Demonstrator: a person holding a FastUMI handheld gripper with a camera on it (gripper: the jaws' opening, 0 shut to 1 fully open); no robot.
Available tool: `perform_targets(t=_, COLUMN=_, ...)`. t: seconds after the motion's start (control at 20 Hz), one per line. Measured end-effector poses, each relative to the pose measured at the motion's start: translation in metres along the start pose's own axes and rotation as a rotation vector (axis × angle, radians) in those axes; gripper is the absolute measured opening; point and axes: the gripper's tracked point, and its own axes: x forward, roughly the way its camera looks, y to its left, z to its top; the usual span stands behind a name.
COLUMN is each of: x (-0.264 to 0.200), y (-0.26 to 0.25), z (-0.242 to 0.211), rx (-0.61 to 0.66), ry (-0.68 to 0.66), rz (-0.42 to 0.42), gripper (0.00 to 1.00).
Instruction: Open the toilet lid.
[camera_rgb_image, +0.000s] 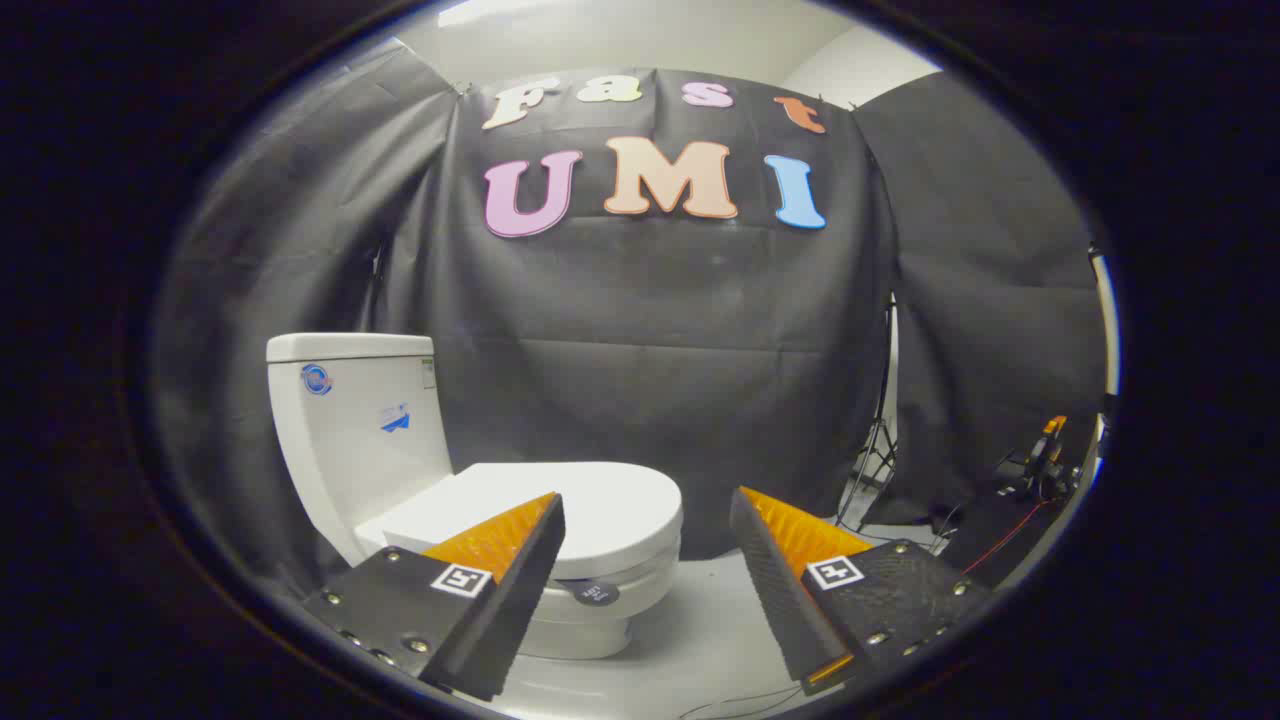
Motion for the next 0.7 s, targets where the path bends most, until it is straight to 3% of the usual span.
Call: perform_targets(t=0.7, x=0.0035, y=-0.0059, z=0.0012, rx=0.021, ry=-0.002, rz=-0.019, gripper=0.99)
